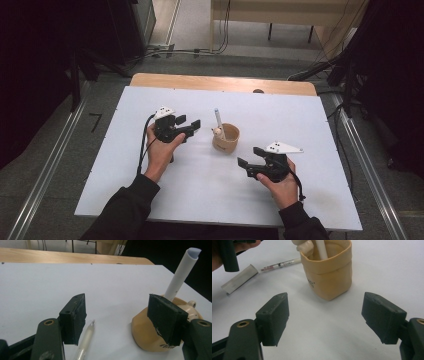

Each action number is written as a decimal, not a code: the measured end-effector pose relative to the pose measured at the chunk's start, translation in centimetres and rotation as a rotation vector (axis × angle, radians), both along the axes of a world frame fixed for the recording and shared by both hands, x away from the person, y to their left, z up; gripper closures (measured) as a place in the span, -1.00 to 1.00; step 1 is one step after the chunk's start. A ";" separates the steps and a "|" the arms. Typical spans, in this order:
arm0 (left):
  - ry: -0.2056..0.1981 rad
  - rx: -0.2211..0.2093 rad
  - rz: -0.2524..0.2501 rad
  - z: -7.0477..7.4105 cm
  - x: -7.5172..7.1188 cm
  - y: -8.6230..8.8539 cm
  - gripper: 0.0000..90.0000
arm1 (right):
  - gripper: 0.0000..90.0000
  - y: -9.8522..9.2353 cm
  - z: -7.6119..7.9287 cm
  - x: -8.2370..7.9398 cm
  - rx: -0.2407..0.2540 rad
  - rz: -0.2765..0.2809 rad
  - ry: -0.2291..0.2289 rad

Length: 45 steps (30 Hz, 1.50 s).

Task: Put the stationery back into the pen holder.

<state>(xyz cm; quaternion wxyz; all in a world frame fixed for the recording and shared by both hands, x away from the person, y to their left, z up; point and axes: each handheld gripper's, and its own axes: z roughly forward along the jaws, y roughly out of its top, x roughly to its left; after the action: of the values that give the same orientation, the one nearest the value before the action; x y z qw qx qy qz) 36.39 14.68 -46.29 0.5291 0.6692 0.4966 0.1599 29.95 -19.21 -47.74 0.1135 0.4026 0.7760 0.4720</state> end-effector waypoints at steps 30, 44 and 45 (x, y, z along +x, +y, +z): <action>0.027 0.075 0.095 -1.3 -2.1 3.1 -0.38 | -0.54 0.1 -0.1 0.0 -0.008 0.001 0.000; 0.026 0.157 0.137 -1.7 -3.7 3.5 -0.35 | -0.54 -0.1 0.0 -0.1 -0.002 -0.003 -0.006; 0.025 0.154 0.144 -1.7 -3.9 3.6 -0.35 | -0.54 -0.1 0.0 -0.1 -0.001 -0.003 -0.006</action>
<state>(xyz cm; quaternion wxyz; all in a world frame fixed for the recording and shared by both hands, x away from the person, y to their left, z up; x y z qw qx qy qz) 32.44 18.26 -48.01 0.4570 0.6723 0.5363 0.2269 29.85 -19.34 -47.73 0.1167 0.4023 0.7753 0.4728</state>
